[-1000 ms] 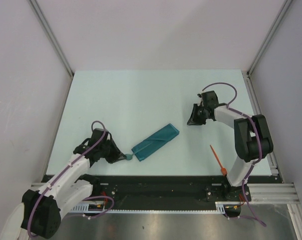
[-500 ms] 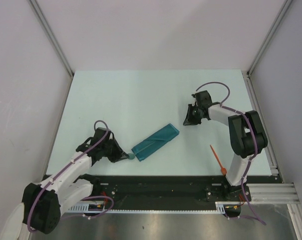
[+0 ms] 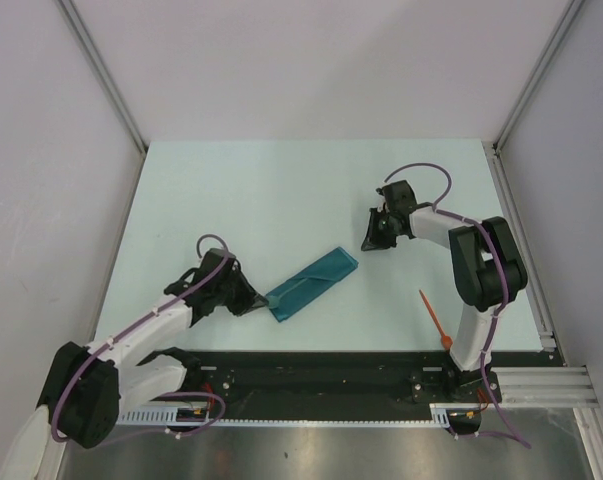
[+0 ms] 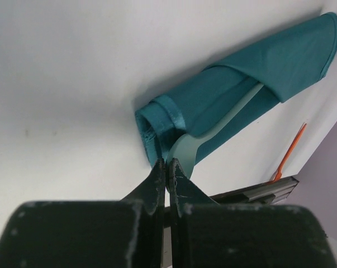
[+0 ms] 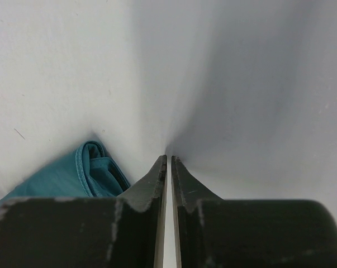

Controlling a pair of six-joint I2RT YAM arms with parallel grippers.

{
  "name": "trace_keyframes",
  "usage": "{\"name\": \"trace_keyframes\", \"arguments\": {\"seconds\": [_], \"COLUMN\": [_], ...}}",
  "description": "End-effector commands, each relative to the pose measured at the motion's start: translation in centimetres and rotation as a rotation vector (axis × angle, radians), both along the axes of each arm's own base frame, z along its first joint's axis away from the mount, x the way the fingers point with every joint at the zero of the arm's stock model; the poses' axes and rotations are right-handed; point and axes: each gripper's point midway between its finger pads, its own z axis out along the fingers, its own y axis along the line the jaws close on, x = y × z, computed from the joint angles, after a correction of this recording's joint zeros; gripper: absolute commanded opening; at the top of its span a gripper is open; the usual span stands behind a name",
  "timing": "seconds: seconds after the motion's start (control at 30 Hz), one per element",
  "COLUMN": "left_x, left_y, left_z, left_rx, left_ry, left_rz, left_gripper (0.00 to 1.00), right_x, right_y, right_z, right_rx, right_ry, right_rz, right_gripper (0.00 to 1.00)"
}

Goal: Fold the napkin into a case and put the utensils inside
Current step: Insert the spoon into the folded napkin.

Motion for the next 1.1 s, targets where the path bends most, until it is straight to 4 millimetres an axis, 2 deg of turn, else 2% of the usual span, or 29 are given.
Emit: {"name": "trace_keyframes", "arguments": {"seconds": [0.0,0.47,0.7,0.8,0.83,0.87,0.9,0.93,0.97,1.0,1.03,1.07], "left_x": [3.0,4.7,4.6,4.6,4.6,4.4,4.5,4.4,4.2,4.2,4.2,3.8], "left_y": [-1.1,-2.9,-3.4,-2.8,-2.6,-2.2,-2.0,-1.8,-1.5,-1.3,-1.1,-0.9], "left_z": [2.3,2.0,0.8,1.0,1.5,1.5,1.8,2.2,2.6,3.2,3.4,3.9], "left_rx": [-0.028,-0.039,-0.017,0.011,0.018,0.033,0.048,0.057,0.068,0.073,0.092,0.097], "left_ry": [-0.09,-0.095,-0.044,-0.057,-0.081,-0.081,-0.097,-0.119,-0.128,-0.145,-0.162,-0.174], "left_rz": [0.058,0.02,-0.014,-0.012,-0.018,-0.021,-0.02,-0.04,-0.043,-0.048,-0.067,-0.078], "left_gripper": [0.0,0.0,0.0,0.21,0.35,0.41,0.52,0.62,0.68,0.73,0.74,0.74], "right_x": [1.3,0.8,0.1,-0.8,-1.0,-1.9,-2.4,-3.8,-4.6,-5.5,-7.0,-8.0], "right_y": [0.6,0.4,-0.3,-1.4,-1.9,-2.9,-3.7,-4.7,-5.7,-6.4,-7.0,-7.7], "right_z": [0.6,0.9,1.3,1.6,2.6,2.8,3.1,3.0,4.5,5.0,4.6,6.1], "right_rx": [0.004,-0.001,-0.013,-0.037,-0.041,-0.074,-0.094,-0.124,-0.149,-0.151,-0.143,-0.129], "right_ry": [-0.039,-0.037,-0.039,-0.021,-0.033,-0.012,-0.01,0.003,-0.027,-0.025,0.007,-0.009], "right_rz": [0.001,0.009,0.004,-0.011,-0.021,-0.044,-0.073,-0.096,-0.126,-0.148,-0.18,-0.211], "right_gripper": [0.11,0.11,0.11,0.11,0.12,0.15,0.23,0.38,0.99,1.0,1.0,1.0]}}
